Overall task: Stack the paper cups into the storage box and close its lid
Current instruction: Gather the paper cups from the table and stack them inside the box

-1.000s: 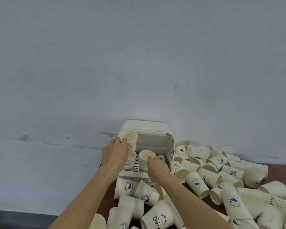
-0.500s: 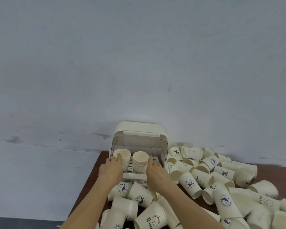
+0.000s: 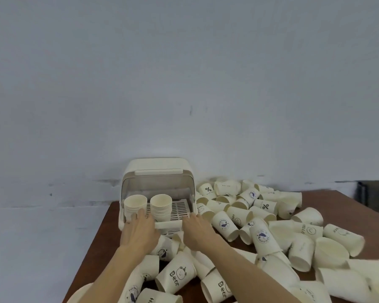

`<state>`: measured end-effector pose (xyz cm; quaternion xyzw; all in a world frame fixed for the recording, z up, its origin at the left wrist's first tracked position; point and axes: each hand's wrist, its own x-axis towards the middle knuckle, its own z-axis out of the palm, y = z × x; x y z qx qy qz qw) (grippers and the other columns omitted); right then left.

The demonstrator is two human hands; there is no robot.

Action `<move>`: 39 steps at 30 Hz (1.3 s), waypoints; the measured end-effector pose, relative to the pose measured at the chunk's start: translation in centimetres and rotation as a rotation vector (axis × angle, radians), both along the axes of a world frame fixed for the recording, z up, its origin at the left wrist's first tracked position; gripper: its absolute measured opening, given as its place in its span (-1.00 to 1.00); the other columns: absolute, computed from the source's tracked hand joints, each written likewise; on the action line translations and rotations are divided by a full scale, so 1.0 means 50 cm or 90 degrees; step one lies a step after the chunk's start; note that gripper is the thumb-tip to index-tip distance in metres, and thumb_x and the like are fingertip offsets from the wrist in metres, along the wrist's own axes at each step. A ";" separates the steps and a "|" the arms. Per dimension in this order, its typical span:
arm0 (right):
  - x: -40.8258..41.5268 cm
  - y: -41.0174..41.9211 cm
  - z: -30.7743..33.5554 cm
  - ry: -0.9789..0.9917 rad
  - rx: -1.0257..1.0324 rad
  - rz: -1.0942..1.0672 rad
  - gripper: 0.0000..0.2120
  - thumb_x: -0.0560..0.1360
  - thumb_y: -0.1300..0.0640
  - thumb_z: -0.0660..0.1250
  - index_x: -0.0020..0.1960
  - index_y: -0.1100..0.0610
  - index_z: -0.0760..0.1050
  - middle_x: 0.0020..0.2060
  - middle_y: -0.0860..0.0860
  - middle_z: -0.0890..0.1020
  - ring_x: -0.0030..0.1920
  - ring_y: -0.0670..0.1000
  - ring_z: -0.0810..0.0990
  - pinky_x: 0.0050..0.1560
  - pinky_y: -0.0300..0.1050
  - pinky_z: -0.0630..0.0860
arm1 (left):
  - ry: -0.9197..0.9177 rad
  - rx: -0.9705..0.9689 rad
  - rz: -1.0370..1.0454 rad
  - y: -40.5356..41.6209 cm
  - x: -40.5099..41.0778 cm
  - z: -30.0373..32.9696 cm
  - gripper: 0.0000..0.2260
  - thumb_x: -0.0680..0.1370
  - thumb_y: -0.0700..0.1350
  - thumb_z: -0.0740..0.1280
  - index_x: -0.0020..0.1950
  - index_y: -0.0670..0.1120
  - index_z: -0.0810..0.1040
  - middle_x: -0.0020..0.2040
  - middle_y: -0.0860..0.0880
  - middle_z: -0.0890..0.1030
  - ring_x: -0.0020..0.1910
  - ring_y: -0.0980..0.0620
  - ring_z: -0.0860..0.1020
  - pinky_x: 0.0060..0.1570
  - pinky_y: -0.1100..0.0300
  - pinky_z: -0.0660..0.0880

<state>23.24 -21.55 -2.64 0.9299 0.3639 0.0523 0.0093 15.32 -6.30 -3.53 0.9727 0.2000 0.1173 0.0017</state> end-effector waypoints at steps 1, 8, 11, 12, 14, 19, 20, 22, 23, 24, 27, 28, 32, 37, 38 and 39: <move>-0.004 -0.012 0.006 -0.001 0.010 -0.001 -0.74 0.54 0.24 0.19 0.21 0.25 0.39 0.15 0.22 0.46 0.15 0.22 0.44 0.11 0.08 0.41 | 0.009 0.004 -0.012 -0.011 0.000 0.004 -0.63 0.57 0.11 0.17 0.28 -0.06 0.40 0.26 -0.08 0.39 0.21 -0.10 0.40 0.08 0.03 0.43; 0.027 -0.135 0.063 -0.043 0.065 -0.023 -0.76 0.50 0.27 0.18 0.14 0.29 0.43 0.10 0.25 0.48 0.13 0.26 0.45 0.08 0.14 0.41 | -0.005 -0.005 -0.088 -0.131 0.032 0.037 -0.65 0.57 0.12 0.16 0.28 -0.02 0.41 0.25 -0.06 0.41 0.23 -0.07 0.40 0.09 0.04 0.44; 0.051 -0.194 0.084 -0.042 0.076 -0.036 -0.78 0.49 0.27 0.17 0.12 0.27 0.44 0.09 0.24 0.48 0.11 0.25 0.46 0.04 0.11 0.41 | 0.002 -0.011 -0.122 -0.196 0.058 0.055 -0.65 0.58 0.12 0.15 0.29 0.00 0.41 0.25 -0.06 0.40 0.23 -0.07 0.40 0.08 0.03 0.45; 0.060 -0.212 0.091 -0.039 0.074 -0.043 -0.77 0.49 0.28 0.18 0.13 0.26 0.43 0.09 0.22 0.48 0.12 0.24 0.46 0.04 0.10 0.41 | 0.004 -0.019 -0.133 -0.219 0.069 0.063 -0.65 0.58 0.10 0.15 0.30 0.00 0.41 0.24 -0.07 0.40 0.23 -0.07 0.41 0.08 0.04 0.45; 0.078 -0.248 0.101 -0.031 0.067 -0.055 -0.73 0.48 0.28 0.21 0.18 0.25 0.41 0.10 0.20 0.48 0.14 0.22 0.45 0.06 0.08 0.42 | 0.005 -0.030 -0.152 -0.266 0.090 0.079 -0.64 0.58 0.09 0.15 0.34 0.01 0.38 0.23 -0.07 0.40 0.23 -0.08 0.41 0.09 0.04 0.45; 0.115 -0.351 0.115 -0.016 0.044 -0.087 -0.72 0.50 0.26 0.19 0.21 0.25 0.40 0.13 0.21 0.46 0.18 0.24 0.44 0.13 0.10 0.38 | -0.023 -0.074 -0.191 -0.385 0.126 0.099 -0.62 0.56 0.09 0.17 0.35 0.02 0.39 0.29 -0.06 0.39 0.23 -0.08 0.42 0.04 0.04 0.45; 0.120 -0.371 0.115 -0.015 0.039 -0.095 -0.73 0.50 0.27 0.18 0.19 0.25 0.40 0.12 0.21 0.47 0.16 0.24 0.45 0.12 0.10 0.39 | -0.025 -0.080 -0.195 -0.407 0.128 0.098 -0.62 0.56 0.08 0.16 0.36 0.02 0.38 0.28 -0.06 0.39 0.22 -0.08 0.43 0.01 0.05 0.44; 0.126 -0.412 0.113 -0.012 0.037 -0.109 -0.76 0.49 0.27 0.17 0.15 0.25 0.41 0.10 0.20 0.48 0.15 0.23 0.46 0.08 0.08 0.40 | -0.023 -0.073 -0.203 -0.446 0.128 0.094 -0.65 0.58 0.07 0.16 0.34 0.01 0.39 0.22 -0.05 0.41 0.18 -0.07 0.44 -0.06 0.08 0.41; 0.126 -0.433 0.110 -0.013 0.037 -0.114 -0.78 0.49 0.26 0.17 0.13 0.24 0.41 0.08 0.19 0.48 0.13 0.22 0.46 0.04 0.06 0.40 | -0.024 -0.070 -0.208 -0.463 0.126 0.092 -0.66 0.58 0.06 0.15 0.32 0.00 0.41 0.18 -0.04 0.41 0.14 -0.07 0.45 -0.09 0.11 0.38; 0.125 -0.454 0.107 -0.022 0.036 -0.118 -0.80 0.49 0.25 0.16 0.10 0.23 0.42 0.07 0.18 0.49 0.12 0.21 0.47 -0.01 0.03 0.38 | -0.026 -0.072 -0.211 -0.479 0.123 0.091 -0.68 0.58 0.05 0.16 0.30 0.00 0.43 0.16 -0.04 0.42 0.10 -0.06 0.45 -0.11 0.12 0.36; 0.117 -0.523 0.097 -0.046 0.038 -0.143 -0.87 0.47 0.26 0.17 0.00 0.20 0.41 0.04 0.17 0.50 0.06 0.21 0.50 -0.10 -0.01 0.35 | -0.019 -0.107 -0.220 -0.521 0.117 0.085 -0.67 0.58 0.03 0.16 0.31 0.00 0.43 0.18 -0.04 0.42 0.09 -0.07 0.46 -0.03 0.06 0.45; 0.115 -0.546 0.093 -0.054 0.051 -0.161 -0.87 0.46 0.27 0.17 0.00 0.20 0.40 0.04 0.17 0.50 0.05 0.21 0.51 -0.11 -0.01 0.36 | -0.018 -0.118 -0.227 -0.534 0.117 0.082 -0.67 0.58 0.02 0.16 0.33 0.00 0.42 0.21 -0.04 0.41 0.12 -0.07 0.46 0.01 0.03 0.47; 0.103 -0.629 0.076 -0.067 0.034 -0.239 -0.77 0.45 0.24 0.19 0.10 0.19 0.45 0.04 0.13 0.55 0.07 0.19 0.52 0.01 0.02 0.41 | -0.006 -0.140 -0.241 -0.584 0.132 0.076 -0.65 0.59 -0.01 0.15 0.37 0.00 0.37 0.25 -0.05 0.40 0.19 -0.06 0.44 0.05 0.04 0.45; 0.096 -0.682 0.030 0.000 -0.005 -0.307 -0.79 0.47 0.20 0.22 0.09 0.15 0.49 0.14 0.09 0.53 0.12 0.13 0.53 0.01 -0.05 0.40 | 0.053 -0.146 -0.238 -0.638 0.178 0.058 -0.64 0.57 -0.02 0.16 0.37 0.00 0.40 0.32 -0.07 0.35 0.23 -0.09 0.43 0.07 0.03 0.45; 0.097 -0.687 0.021 0.007 -0.006 -0.313 -0.79 0.48 0.20 0.23 0.09 0.14 0.49 0.18 0.10 0.51 0.11 0.12 0.54 0.04 -0.03 0.42 | 0.063 -0.138 -0.236 -0.646 0.186 0.054 -0.65 0.57 -0.03 0.16 0.35 -0.02 0.41 0.30 -0.09 0.36 0.21 -0.11 0.43 0.07 0.03 0.46; 0.098 -0.690 0.011 0.010 -0.006 -0.318 -0.79 0.48 0.21 0.23 0.10 0.14 0.49 0.19 0.10 0.52 0.10 0.12 0.56 0.07 -0.03 0.43 | 0.072 -0.124 -0.235 -0.654 0.193 0.050 -0.65 0.57 -0.05 0.16 0.34 -0.04 0.41 0.28 -0.11 0.36 0.20 -0.12 0.43 0.07 0.02 0.46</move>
